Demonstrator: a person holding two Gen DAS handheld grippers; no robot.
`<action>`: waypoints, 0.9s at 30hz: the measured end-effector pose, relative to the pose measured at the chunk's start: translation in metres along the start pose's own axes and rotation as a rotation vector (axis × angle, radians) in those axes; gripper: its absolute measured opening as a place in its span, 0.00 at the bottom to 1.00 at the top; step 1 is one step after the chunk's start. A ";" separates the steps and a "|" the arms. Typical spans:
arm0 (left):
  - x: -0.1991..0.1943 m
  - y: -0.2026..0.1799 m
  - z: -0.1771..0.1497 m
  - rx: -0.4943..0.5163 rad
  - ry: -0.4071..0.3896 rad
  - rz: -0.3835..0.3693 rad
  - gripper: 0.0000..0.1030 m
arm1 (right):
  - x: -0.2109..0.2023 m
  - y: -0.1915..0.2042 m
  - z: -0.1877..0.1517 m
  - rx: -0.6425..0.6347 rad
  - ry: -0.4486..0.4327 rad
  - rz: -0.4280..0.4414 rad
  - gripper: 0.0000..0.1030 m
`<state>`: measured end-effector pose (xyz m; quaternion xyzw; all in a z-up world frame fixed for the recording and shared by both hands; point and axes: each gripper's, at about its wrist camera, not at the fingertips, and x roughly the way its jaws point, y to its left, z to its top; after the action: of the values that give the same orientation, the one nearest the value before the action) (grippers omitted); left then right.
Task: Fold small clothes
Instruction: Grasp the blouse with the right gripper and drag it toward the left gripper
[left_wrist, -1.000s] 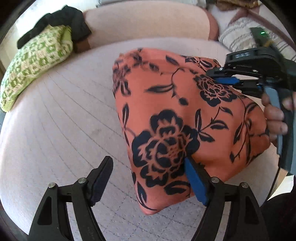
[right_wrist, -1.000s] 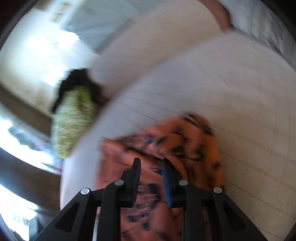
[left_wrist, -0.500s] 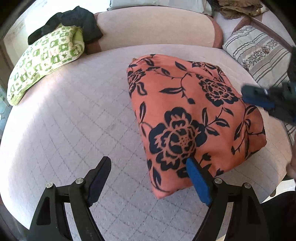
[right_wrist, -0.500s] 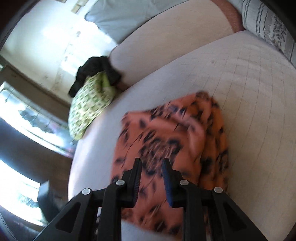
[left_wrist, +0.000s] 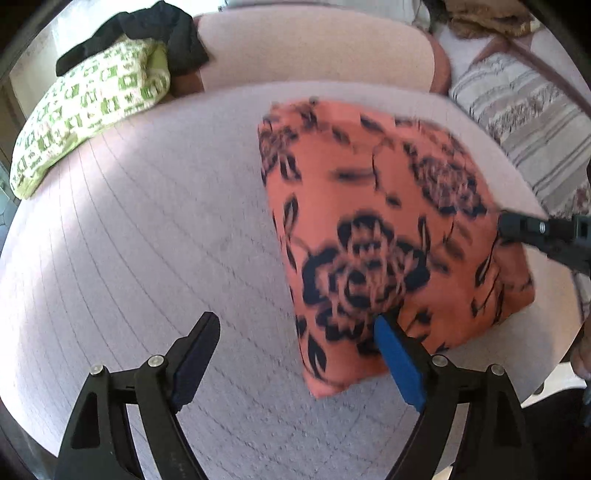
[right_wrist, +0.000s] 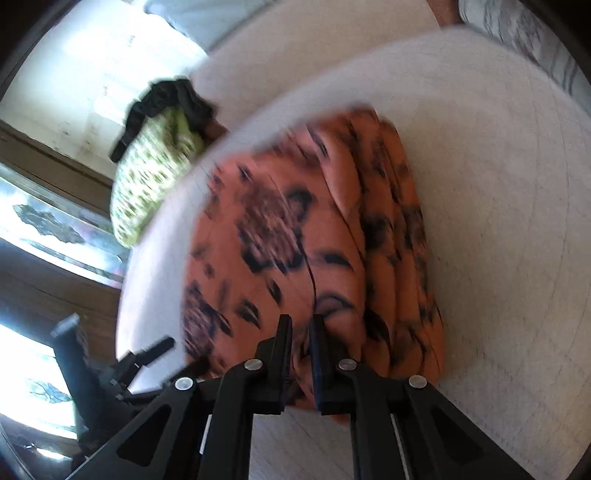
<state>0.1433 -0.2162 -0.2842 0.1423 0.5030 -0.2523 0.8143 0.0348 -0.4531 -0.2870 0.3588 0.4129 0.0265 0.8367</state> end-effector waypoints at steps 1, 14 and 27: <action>-0.002 0.003 0.007 -0.008 -0.010 -0.007 0.84 | -0.002 0.004 0.007 -0.013 -0.021 0.001 0.14; 0.060 -0.005 0.137 -0.045 -0.057 0.075 0.84 | 0.048 -0.035 0.099 0.141 -0.079 -0.050 0.15; 0.089 -0.020 0.135 -0.032 -0.013 0.133 0.84 | 0.068 -0.041 0.102 0.133 -0.045 -0.092 0.13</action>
<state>0.2663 -0.3223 -0.3020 0.1606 0.4910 -0.1906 0.8347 0.1417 -0.5192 -0.3172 0.3950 0.4109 -0.0474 0.8203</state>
